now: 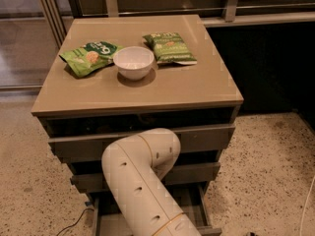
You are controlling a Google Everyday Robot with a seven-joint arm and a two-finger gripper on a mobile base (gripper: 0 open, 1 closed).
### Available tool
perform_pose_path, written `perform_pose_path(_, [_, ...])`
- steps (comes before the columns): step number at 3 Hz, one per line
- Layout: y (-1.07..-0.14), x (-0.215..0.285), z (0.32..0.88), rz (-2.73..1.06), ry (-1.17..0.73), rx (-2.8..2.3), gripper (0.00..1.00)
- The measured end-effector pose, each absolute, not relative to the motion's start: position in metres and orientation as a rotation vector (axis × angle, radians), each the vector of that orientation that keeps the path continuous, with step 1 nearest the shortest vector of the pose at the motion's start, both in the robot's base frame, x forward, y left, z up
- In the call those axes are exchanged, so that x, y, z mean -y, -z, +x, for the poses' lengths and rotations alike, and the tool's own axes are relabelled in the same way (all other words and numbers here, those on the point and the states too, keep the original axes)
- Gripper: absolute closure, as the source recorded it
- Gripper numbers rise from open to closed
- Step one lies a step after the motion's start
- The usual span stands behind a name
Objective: Pick 7up can from bottom drawer and place on counter
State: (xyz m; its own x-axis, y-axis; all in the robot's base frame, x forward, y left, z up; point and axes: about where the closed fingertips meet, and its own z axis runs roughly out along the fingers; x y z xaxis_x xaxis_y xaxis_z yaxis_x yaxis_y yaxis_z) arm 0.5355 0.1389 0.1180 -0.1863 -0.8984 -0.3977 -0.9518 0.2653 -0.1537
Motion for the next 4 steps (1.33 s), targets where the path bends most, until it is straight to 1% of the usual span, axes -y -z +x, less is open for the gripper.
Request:
perform_pose_path(1, [-0.118, -0.139, 0.535, -1.679, -0.177, -2.132, 0.97])
perform_pose_path(2, [-0.118, -0.139, 0.535, -1.679, -0.178, -2.133, 1.0])
perform_pose_path(4, [-0.122, -0.127, 0.526, -1.683, -0.198, -2.154, 1.0])
